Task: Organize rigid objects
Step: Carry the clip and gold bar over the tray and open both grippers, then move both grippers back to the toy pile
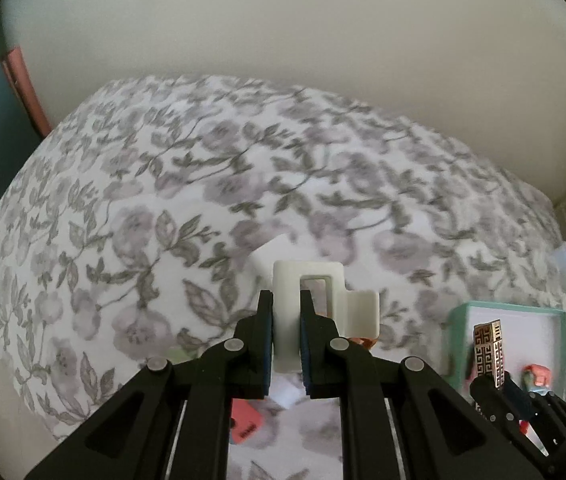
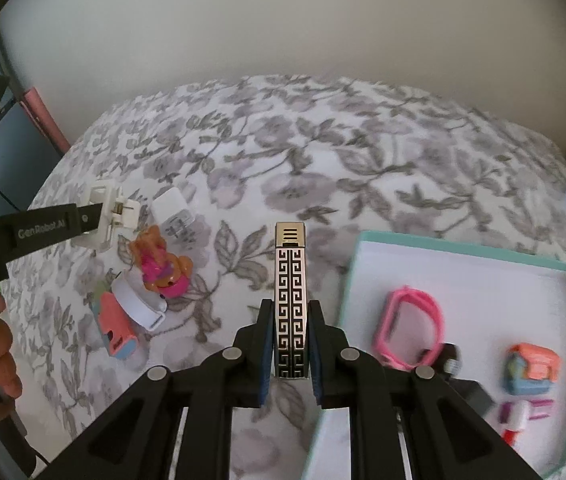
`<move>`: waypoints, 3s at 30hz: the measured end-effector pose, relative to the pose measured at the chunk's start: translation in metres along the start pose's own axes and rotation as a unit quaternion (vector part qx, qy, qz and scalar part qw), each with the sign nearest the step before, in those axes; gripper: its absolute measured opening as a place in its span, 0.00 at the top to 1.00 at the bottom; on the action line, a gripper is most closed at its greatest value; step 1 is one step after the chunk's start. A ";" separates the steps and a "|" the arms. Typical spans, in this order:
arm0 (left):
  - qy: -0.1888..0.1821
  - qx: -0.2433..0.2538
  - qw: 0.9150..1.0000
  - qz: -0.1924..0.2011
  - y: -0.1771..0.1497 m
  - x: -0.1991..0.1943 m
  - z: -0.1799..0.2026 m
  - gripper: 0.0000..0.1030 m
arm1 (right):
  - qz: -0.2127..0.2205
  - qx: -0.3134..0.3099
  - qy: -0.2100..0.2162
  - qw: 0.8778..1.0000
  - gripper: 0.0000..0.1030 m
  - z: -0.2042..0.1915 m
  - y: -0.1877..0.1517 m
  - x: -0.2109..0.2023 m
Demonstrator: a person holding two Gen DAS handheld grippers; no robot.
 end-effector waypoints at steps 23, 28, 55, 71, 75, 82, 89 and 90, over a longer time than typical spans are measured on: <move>-0.166 0.120 0.979 -0.023 -0.061 -0.056 0.174 0.89 | 0.025 0.135 -0.102 0.985 0.84 0.158 -0.034 -0.107; -0.177 0.142 0.972 -0.059 -0.087 -0.050 0.199 0.89 | 0.002 0.156 -0.108 0.982 0.84 0.178 -0.045 -0.102; -0.144 0.219 0.952 -0.157 -0.156 -0.018 0.210 0.87 | -0.116 0.169 -0.136 0.969 0.84 0.204 -0.088 -0.048; -0.160 0.209 0.950 -0.166 -0.143 -0.017 0.211 0.65 | -0.095 0.159 -0.146 0.972 0.82 0.196 -0.071 -0.059; -0.169 0.198 0.953 -0.152 -0.132 -0.025 0.205 0.60 | -0.079 0.156 -0.146 0.974 0.81 0.192 -0.066 -0.066; -0.179 0.178 0.960 -0.121 -0.111 -0.038 0.192 0.56 | -0.047 0.144 -0.145 0.978 0.81 0.181 -0.052 -0.082; -0.118 0.118 0.984 -0.059 -0.073 -0.041 0.144 0.49 | -0.025 0.129 -0.135 0.982 0.81 0.164 -0.038 -0.087; -0.102 0.109 0.987 -0.054 -0.068 -0.039 0.131 0.48 | -0.026 0.128 -0.131 0.983 0.79 0.160 -0.037 -0.085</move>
Point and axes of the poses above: each gripper's, at about its wrist camera, not at the fingertips, and x roughly the way its jaws point, z to its right, y to its top, the point moved 1 cm from there along x, roughly the way its jaws point, and after that the axes turned 12 degrees about z, right-handed, at the moved point
